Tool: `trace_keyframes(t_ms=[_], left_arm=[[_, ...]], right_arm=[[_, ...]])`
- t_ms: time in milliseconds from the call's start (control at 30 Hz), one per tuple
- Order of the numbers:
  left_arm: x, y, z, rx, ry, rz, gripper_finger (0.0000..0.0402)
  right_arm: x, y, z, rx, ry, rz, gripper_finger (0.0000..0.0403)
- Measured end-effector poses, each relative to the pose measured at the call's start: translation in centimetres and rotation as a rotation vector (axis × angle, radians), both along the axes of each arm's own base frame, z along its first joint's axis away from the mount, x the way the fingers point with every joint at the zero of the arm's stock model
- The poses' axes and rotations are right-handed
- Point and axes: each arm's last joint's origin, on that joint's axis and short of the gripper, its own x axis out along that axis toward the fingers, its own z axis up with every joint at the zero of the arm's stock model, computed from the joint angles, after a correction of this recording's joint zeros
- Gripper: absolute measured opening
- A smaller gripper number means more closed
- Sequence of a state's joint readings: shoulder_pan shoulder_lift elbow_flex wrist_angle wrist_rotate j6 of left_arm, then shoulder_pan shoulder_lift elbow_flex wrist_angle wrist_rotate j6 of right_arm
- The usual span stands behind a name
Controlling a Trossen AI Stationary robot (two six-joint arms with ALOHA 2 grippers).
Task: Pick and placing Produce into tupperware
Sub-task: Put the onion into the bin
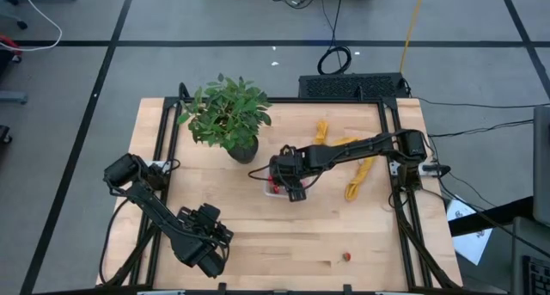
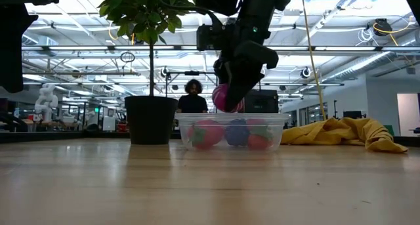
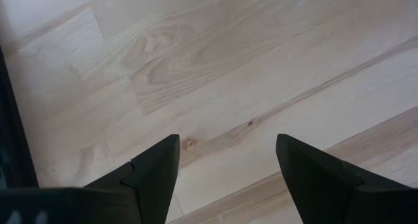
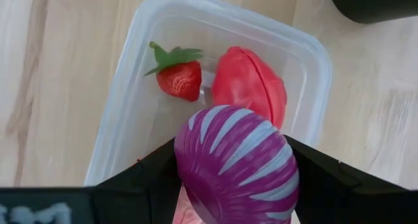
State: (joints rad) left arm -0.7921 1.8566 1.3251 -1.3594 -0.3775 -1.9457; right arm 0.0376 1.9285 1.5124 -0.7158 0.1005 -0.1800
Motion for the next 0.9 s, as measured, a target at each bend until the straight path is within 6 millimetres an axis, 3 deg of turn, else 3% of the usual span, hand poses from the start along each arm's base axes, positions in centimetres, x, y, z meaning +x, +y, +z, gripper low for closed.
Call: trace_keyframes(t_ms=[300,600,900], left_arm=[[0.0,0.0,0.0,0.0,0.0,-0.001,0.0257],[0.0,0.0,0.0,0.0,0.0,-0.001,0.0257],[0.0,0.0,0.0,0.009,-0.009,-0.005,0.0257]], right_arm=[[0.0,0.0,0.0,0.003,-0.001,-0.008,0.0224],[-1.1,0.0,-2.4,-0.001,0.049,-0.002,0.0224],[-1.1,0.0,-2.5,-0.009,0.041,0.015,0.0224]])
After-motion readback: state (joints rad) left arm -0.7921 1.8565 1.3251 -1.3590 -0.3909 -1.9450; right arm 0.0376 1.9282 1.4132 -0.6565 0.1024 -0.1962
